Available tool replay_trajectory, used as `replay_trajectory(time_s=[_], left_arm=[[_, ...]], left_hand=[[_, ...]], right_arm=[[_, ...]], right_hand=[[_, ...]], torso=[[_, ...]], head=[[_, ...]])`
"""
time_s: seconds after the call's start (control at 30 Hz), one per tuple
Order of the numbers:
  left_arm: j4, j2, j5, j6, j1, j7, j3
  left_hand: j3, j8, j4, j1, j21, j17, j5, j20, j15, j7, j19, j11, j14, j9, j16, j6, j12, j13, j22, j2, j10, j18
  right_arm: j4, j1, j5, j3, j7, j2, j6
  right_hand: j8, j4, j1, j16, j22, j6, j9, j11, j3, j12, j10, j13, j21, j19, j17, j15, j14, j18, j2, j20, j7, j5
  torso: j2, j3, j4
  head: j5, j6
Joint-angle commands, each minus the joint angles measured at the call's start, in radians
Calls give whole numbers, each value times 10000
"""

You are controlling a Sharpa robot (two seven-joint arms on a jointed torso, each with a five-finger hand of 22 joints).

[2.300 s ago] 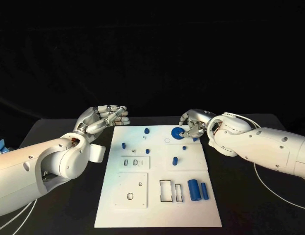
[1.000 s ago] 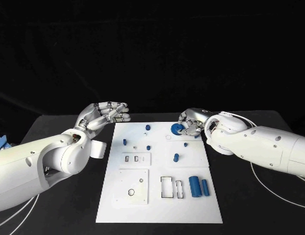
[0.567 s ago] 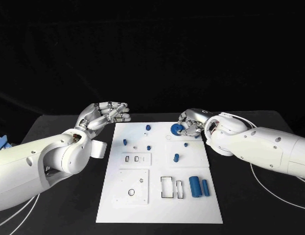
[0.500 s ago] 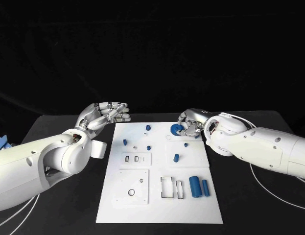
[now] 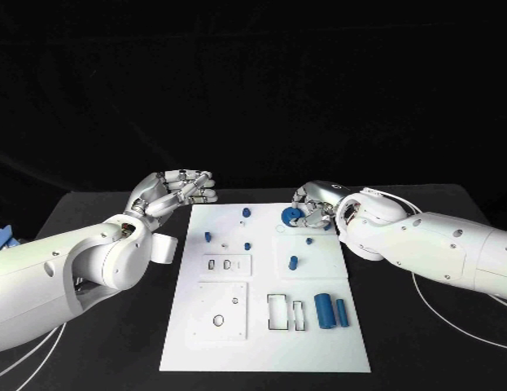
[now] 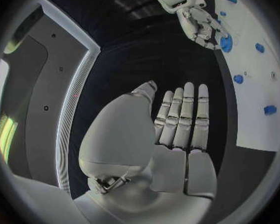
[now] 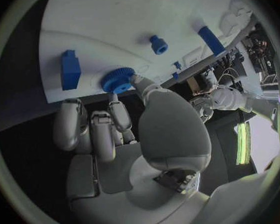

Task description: Assemble the parts on the task board

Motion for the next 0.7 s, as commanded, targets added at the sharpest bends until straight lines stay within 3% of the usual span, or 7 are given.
replay_trajectory(time_s=[0.03,0.33,0.47,0.53,0.7], left_arm=[[5,22,24,146,10,51,8],[-7,37,24,152,10,45,8],[-13,40,24,155,10,41,8],[-14,41,24,159,10,39,8],[-19,46,24,166,10,32,8]], left_hand=[[37,-36,-1,11,-53,9,-30,33,5,227,52,61,-32,-9,-52,-44,-42,2,-10,-75,14,137],[37,-36,-1,11,-53,9,-30,33,5,227,52,61,-32,-9,-52,-44,-42,2,-10,-75,14,137],[37,-36,-1,11,-53,9,-30,33,5,227,52,61,-32,-9,-52,-44,-42,2,-10,-75,14,137],[70,-49,-6,22,-60,19,-30,34,8,231,54,67,-36,-14,-59,-57,-65,1,-19,-85,6,137],[78,-50,-7,25,-61,20,-29,34,8,231,55,67,-35,-14,-60,-56,-67,1,-21,-83,6,137]], right_arm=[[-39,-4,-89,-1,-31,30,90],[-127,-5,-137,-1,-58,115,229],[-136,-10,-307,-1,-87,130,317],[-121,-15,-464,-1,-109,128,350],[-46,-35,-763,-1,-175,106,339]], right_hand=[[-32,52,-102,38,-7,-77,-18,22,-18,12,-20,-24,25,15,1529,74,795,-127,-26,23,5,-59],[-20,72,-36,46,19,-78,-14,22,-7,34,-10,3,36,21,1553,79,798,-130,37,28,5,-61],[111,-155,510,63,119,166,15,-21,289,101,52,84,82,54,1597,47,806,-142,225,9,-34,-350],[187,-411,865,87,190,372,24,-57,527,189,149,189,118,83,1674,17,822,-154,204,-14,-70,-659],[374,-717,1205,138,385,843,87,-163,926,614,599,685,236,180,1848,-65,858,-191,250,-80,-196,-797]], torso=[[1,3,-1],[4,3,10],[1,1,3],[3,1,-4],[-1,1,-11]], head=[[-9,-15],[-11,-35],[3,-59],[8,-69],[14,-70]])
